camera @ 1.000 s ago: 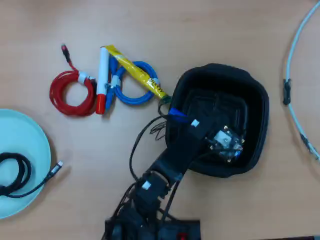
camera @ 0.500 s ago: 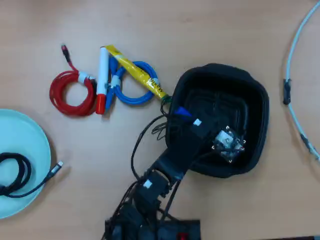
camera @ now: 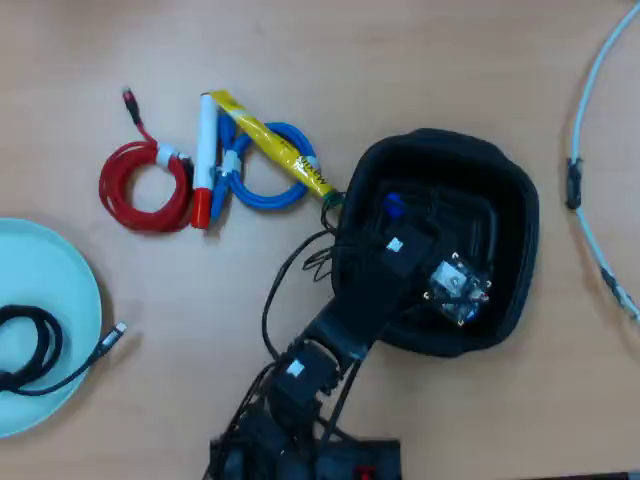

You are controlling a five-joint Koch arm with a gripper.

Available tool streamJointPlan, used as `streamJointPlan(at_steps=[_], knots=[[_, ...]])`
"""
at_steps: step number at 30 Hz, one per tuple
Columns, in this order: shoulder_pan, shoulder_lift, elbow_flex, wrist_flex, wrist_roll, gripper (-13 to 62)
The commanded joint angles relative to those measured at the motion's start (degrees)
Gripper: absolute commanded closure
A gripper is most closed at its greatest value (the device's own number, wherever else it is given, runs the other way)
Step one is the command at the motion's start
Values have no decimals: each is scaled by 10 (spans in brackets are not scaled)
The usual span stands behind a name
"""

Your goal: Pick up the blue pen and put it in the black bowl

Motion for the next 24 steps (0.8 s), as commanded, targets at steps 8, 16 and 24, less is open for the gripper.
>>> streamJointPlan(at_steps=[8,16,24], knots=[[-32,9,-53,4,1,149],[-133,53,-93,100,3,149],[-146,243,-27,116,18,143]])
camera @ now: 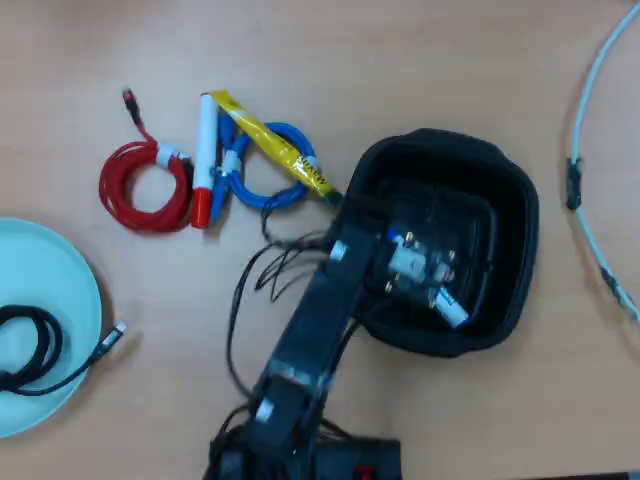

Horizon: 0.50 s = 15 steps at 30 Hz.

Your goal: Pick up the blue pen and put it in the black bowl

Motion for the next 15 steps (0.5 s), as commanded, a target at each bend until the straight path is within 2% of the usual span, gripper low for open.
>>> streamJointPlan(at_steps=[1,7,15], knots=[[-7,107,-4,7,18,143],[-43,225,101,6,33,148],[-216,235,254,-121,40,144]])
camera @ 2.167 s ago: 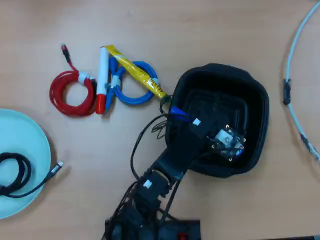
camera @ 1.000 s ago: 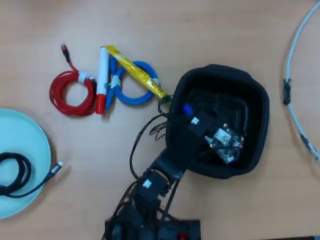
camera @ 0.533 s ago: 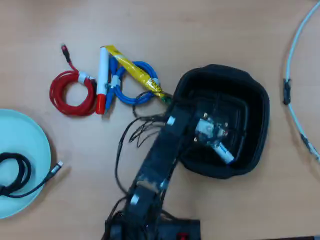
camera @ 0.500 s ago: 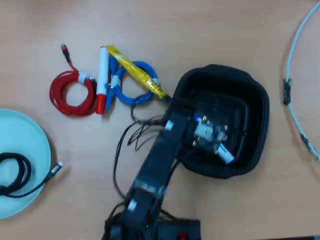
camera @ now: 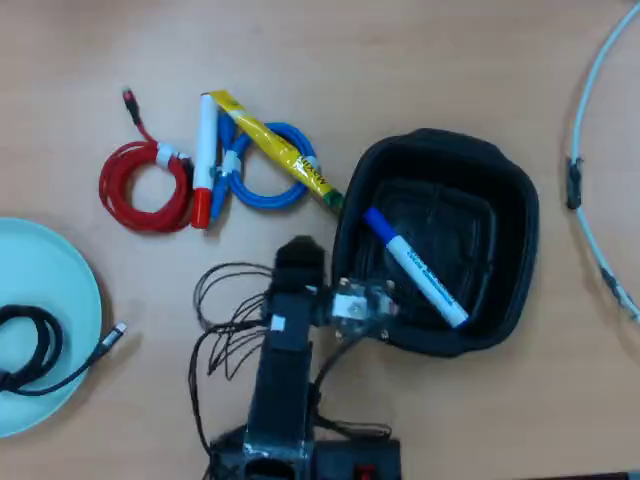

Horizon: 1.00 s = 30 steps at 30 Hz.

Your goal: Pick up the blue pen and put it in the black bowl

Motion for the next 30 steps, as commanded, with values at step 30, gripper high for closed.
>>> streamJointPlan(at_steps=[30], knots=[[74,62,609,-619,44,144]])
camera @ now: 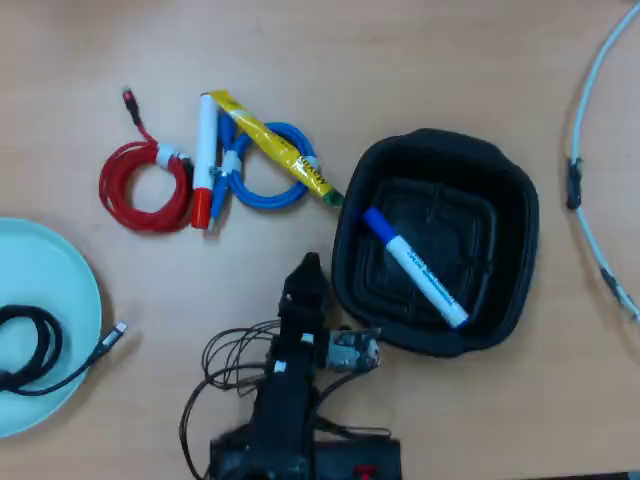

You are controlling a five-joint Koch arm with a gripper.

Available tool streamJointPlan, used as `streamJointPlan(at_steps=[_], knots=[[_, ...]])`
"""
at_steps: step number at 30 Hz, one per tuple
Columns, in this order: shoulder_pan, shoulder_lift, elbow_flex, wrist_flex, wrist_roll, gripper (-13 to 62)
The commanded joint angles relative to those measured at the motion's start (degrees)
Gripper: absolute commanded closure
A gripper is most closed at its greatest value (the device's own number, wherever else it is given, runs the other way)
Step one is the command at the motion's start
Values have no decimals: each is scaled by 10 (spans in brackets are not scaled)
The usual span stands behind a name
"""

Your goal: Pick up the blue pen and put it in the black bowl

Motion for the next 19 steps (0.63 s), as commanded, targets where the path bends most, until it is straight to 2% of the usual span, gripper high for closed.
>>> streamJointPlan(at_steps=[1,19], knots=[[16,-3,41,4,4,149],[17,9,49,2,4,151]])
